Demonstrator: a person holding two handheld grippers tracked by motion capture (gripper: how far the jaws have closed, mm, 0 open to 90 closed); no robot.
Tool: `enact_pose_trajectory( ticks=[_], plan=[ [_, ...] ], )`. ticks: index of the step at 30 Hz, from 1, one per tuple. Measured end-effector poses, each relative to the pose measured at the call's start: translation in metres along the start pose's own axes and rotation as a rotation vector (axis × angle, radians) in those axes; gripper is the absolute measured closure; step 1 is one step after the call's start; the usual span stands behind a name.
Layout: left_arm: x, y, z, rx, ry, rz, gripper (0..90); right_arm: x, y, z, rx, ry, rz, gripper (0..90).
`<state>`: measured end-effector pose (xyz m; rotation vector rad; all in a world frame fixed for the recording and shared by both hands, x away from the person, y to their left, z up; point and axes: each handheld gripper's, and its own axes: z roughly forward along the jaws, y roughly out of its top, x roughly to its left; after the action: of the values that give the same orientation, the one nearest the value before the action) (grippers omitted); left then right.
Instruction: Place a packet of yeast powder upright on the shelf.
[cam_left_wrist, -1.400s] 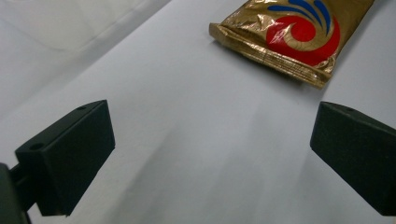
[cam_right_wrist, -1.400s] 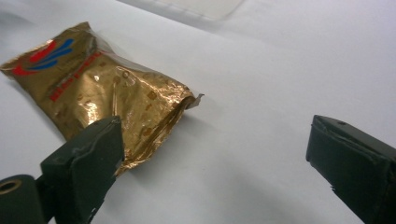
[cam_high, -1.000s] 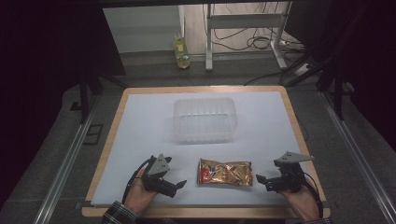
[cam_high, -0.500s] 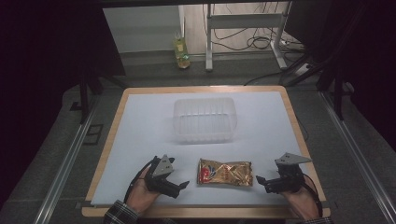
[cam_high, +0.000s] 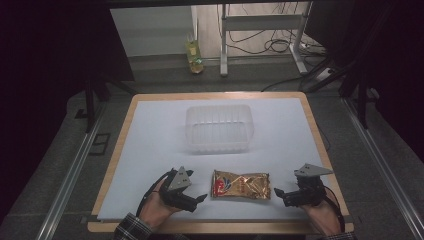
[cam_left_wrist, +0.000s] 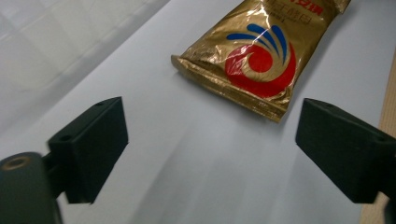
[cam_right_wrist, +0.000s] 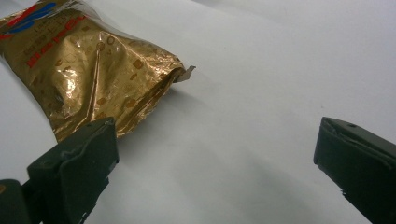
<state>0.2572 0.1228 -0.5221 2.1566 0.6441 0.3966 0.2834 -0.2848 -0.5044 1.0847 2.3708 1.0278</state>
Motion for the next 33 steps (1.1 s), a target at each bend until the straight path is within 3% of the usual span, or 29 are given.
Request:
enact_pose_trajectory(
  ticks=[6, 15, 21, 33],
  plan=[
    [-0.003, 0.005, 0.004, -0.001, -0.013, 0.017, 24.6, 0.001, 0.000, 0.001, 0.003, -0.006, -0.007, 0.2],
    [-0.004, 0.018, 0.012, -0.065, -0.060, 0.005, 44.2, 0.001, 0.000, 0.002, 0.008, -0.006, -0.013, 0.2],
    [-0.007, 0.023, 0.021, -0.064, -0.079, 0.005, 53.2, 0.001, 0.000, 0.003, 0.009, -0.007, -0.013, 0.2],
    [-0.008, 0.033, 0.043, -0.052, -0.101, 0.043, 86.5, 0.001, 0.000, 0.004, 0.013, -0.004, -0.014, 0.3]
  ],
)
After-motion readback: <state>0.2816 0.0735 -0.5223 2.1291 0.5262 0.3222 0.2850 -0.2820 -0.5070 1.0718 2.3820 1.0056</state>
